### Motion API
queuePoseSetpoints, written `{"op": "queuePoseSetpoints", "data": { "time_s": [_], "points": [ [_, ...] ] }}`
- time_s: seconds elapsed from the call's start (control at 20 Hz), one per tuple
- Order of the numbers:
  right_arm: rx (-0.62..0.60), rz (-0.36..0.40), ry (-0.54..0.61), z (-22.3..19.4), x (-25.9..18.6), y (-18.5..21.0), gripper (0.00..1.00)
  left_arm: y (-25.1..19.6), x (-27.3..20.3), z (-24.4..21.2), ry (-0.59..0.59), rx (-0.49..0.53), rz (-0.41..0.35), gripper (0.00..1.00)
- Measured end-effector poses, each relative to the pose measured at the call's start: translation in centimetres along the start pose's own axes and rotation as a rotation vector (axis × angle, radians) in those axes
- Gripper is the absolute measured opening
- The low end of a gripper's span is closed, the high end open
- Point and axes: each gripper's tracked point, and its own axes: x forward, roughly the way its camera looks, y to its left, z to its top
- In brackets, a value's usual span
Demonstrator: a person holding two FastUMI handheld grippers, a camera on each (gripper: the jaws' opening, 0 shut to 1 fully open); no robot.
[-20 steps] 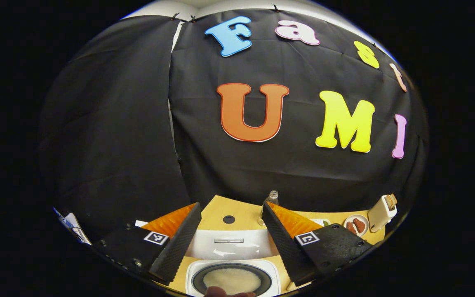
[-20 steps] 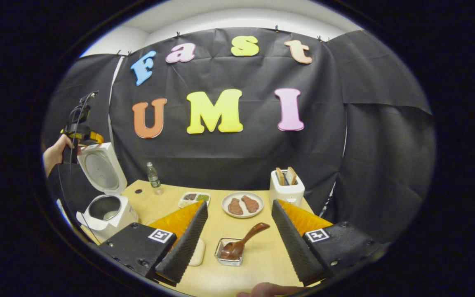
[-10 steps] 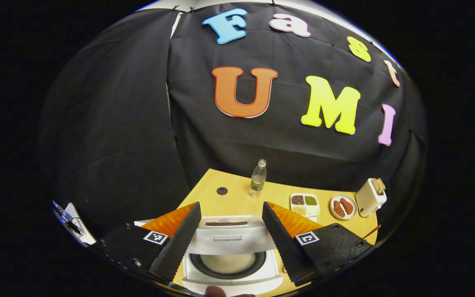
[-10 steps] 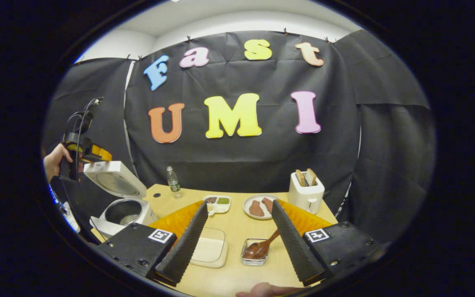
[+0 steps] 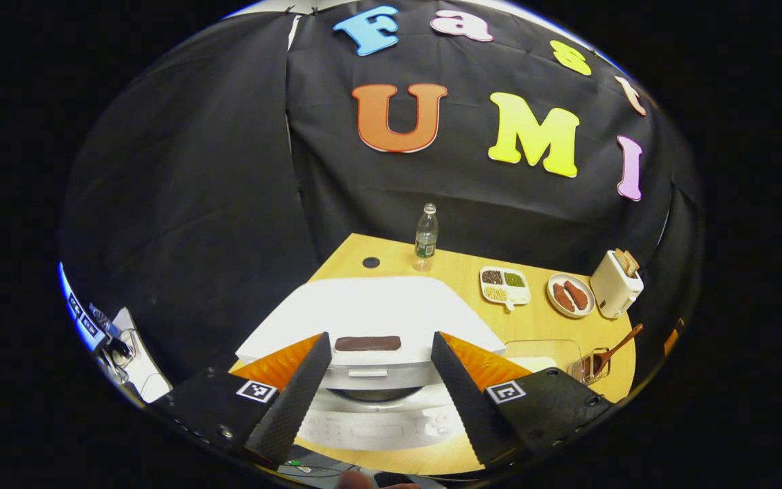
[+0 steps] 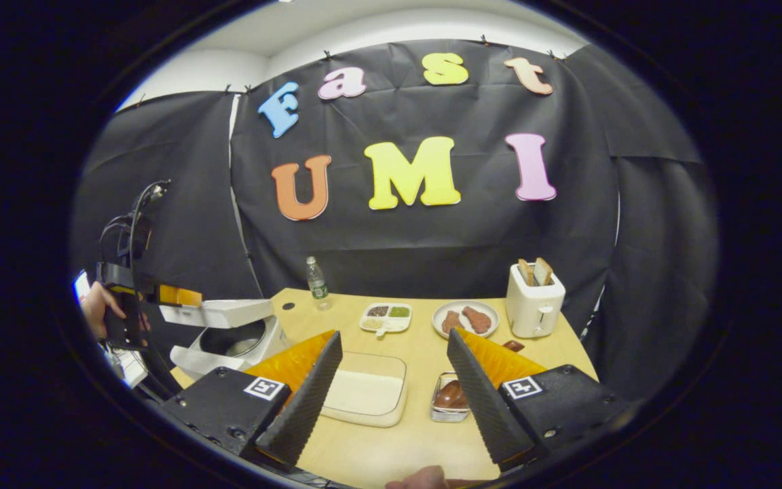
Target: Close the left gripper, press the button to open the rice cooker; take a wooden spoon from the chopstick holder with the right hand, scoop a spoonful of rice and pour it into the rice cooker, then put the wooden spoon back into the chopstick holder.
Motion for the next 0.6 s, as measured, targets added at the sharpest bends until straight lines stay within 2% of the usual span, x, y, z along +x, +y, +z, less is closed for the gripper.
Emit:
{"op": "queuePoseSetpoints", "data": {
  "time_s": [0.4,0.6],
  "points": [
    [-0.015,0.047,0.031,-0.9,0.2,0.9,1.0,-0.4,1.9,-6.5,0.154,-0.088,-0.009,0.97],
    [-0.016,0.061,0.036,-0.9,1.0,0.6,1.0,-0.3,2.2,-7.3,0.176,-0.092,0.0,0.95]
  ]
}}
